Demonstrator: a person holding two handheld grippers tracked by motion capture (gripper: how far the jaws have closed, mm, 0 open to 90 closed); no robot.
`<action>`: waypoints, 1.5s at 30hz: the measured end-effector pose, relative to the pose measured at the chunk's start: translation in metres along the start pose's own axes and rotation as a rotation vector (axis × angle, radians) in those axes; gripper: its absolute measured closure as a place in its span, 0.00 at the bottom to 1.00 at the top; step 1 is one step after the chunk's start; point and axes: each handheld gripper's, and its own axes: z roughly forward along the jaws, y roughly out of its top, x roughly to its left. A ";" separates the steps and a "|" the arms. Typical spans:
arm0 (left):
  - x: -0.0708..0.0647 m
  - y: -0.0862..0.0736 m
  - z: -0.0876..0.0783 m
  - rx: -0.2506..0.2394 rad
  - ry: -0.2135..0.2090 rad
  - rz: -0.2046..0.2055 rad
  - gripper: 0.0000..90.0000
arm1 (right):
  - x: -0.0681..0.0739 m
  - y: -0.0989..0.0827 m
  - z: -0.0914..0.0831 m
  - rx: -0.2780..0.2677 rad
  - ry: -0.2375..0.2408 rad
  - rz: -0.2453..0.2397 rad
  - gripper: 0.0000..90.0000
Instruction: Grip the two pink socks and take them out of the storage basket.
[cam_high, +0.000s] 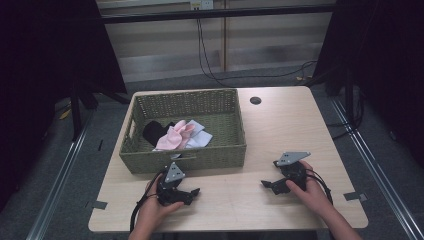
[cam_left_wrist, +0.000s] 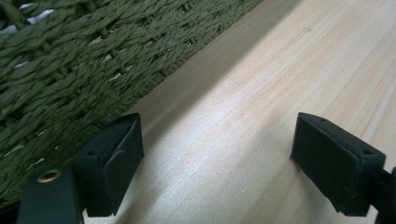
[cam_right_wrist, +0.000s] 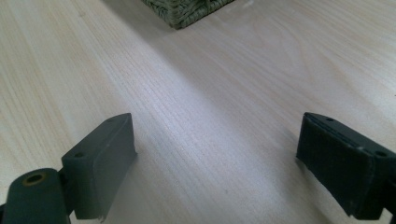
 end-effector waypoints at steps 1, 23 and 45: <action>0.000 0.000 0.000 0.000 0.000 0.000 0.18 | 0.000 0.000 0.000 0.001 -0.001 0.001 0.12; 0.009 0.023 -0.022 0.142 -0.091 -0.029 0.26 | 0.000 0.000 0.000 -0.001 0.000 -0.001 0.12; 0.037 0.078 -0.064 0.259 -0.193 -0.051 0.27 | 0.000 0.000 0.000 0.000 0.000 -0.001 0.12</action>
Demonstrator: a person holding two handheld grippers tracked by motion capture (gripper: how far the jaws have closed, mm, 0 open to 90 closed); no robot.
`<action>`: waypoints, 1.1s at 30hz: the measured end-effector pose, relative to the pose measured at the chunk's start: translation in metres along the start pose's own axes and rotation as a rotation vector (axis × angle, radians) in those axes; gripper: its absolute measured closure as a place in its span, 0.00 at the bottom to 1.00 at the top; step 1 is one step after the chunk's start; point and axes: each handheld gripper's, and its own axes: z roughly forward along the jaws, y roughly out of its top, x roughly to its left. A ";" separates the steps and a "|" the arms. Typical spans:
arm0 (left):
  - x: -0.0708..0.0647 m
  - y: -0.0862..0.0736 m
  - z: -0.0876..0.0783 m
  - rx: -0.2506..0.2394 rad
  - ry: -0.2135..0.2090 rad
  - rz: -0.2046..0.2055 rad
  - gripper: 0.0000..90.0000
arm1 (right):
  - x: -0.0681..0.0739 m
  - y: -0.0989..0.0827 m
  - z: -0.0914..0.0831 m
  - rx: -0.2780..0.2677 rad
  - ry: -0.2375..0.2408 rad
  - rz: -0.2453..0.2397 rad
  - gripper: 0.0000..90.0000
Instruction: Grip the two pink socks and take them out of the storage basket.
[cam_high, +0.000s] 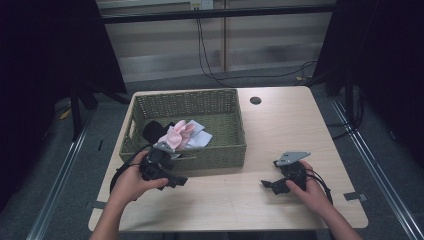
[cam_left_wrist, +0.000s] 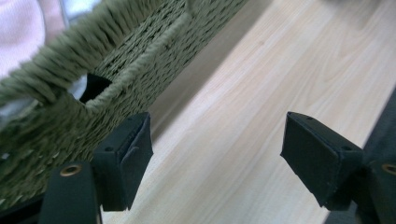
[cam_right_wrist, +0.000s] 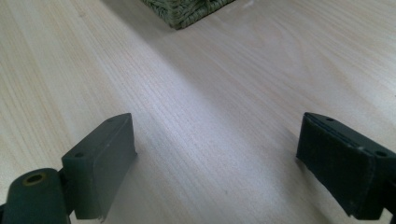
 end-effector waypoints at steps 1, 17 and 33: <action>0.000 0.000 0.000 0.000 0.000 0.000 0.27 | 0.000 0.000 0.000 0.000 0.001 0.000 0.12; 0.015 0.028 -0.035 0.023 -0.023 -0.037 0.27 | 0.000 0.000 0.000 0.000 0.000 0.000 0.12; 0.053 0.054 -0.048 0.032 0.037 -0.139 0.27 | 0.000 0.000 0.000 0.000 0.002 0.000 0.12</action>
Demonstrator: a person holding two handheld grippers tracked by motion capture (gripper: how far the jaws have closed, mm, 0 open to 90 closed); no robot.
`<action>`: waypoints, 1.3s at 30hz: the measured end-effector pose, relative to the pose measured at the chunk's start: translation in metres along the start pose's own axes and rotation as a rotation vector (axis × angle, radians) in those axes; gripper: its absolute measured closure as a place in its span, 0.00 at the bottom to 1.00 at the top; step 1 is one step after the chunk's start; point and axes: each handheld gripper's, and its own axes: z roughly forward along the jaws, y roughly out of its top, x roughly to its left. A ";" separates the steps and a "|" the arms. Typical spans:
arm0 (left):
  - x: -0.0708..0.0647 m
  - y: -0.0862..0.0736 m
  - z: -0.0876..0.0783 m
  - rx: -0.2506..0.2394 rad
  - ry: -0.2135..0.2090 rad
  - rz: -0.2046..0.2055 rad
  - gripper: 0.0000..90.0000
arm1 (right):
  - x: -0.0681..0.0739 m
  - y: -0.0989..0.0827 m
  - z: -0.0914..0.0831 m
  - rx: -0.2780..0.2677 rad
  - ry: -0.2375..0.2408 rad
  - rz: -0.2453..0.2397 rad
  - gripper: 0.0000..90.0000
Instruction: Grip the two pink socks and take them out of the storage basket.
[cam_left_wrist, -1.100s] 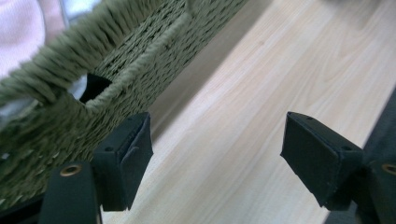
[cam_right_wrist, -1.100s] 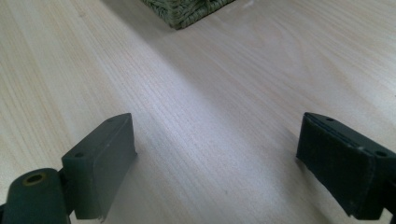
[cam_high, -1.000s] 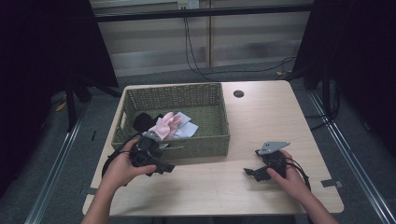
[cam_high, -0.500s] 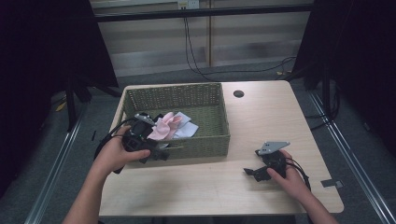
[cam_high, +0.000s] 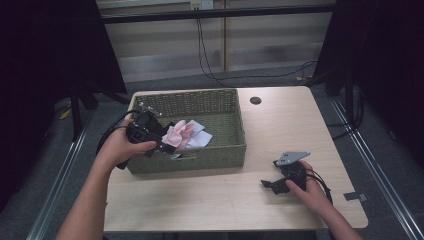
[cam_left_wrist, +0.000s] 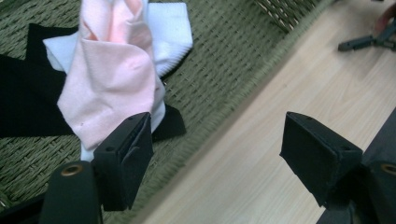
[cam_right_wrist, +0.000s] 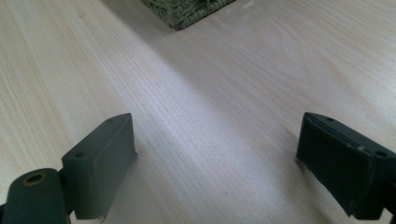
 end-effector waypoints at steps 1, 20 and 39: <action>0.002 0.001 0.000 0.004 0.002 0.003 0.27 | 0.000 0.000 0.000 0.000 0.000 0.001 0.12; 0.055 0.020 0.024 -0.002 0.102 -0.201 0.32 | 0.000 0.000 0.001 -0.005 -0.001 -0.003 0.12; 0.074 0.035 0.059 -0.011 0.128 -0.265 0.47 | 0.000 0.001 0.001 -0.003 0.001 -0.001 0.12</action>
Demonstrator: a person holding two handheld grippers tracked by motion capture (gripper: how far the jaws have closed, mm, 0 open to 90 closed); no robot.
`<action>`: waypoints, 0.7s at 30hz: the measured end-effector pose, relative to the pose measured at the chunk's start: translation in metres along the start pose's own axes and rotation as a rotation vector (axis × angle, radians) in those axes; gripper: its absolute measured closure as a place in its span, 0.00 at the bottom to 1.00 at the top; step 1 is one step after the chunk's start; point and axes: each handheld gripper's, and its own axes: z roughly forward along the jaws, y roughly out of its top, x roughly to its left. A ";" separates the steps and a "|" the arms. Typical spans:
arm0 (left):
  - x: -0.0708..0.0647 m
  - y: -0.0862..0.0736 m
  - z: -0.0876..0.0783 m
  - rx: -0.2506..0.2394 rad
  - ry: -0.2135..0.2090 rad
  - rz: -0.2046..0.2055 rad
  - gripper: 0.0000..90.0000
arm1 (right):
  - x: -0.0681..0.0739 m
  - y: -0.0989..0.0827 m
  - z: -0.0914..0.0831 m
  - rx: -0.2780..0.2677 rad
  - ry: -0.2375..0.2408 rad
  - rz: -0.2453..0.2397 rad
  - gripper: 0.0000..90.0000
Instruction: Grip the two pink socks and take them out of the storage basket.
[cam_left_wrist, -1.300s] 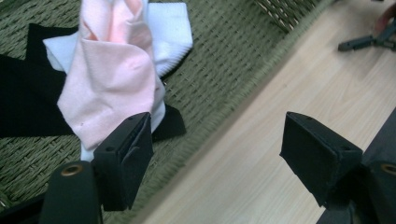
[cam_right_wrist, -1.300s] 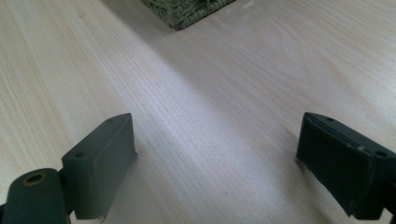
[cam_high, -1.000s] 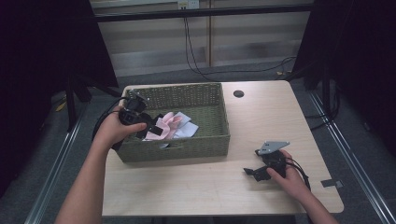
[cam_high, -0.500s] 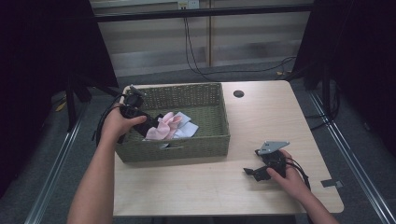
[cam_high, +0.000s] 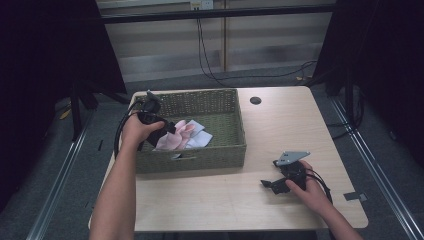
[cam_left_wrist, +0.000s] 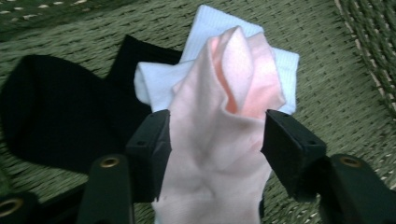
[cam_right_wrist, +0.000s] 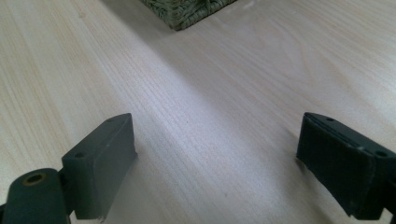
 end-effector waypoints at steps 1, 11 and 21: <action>-0.001 0.001 0.001 -0.001 0.001 -0.007 0.48 | 0.000 0.000 0.000 -0.001 -0.001 -0.002 0.12; -0.005 0.003 0.015 0.028 -0.009 0.007 0.64 | 0.000 0.000 0.000 -0.001 -0.001 -0.002 0.12; -0.007 0.007 0.011 0.047 0.028 0.030 0.94 | 0.000 0.000 0.000 -0.001 -0.001 -0.001 0.12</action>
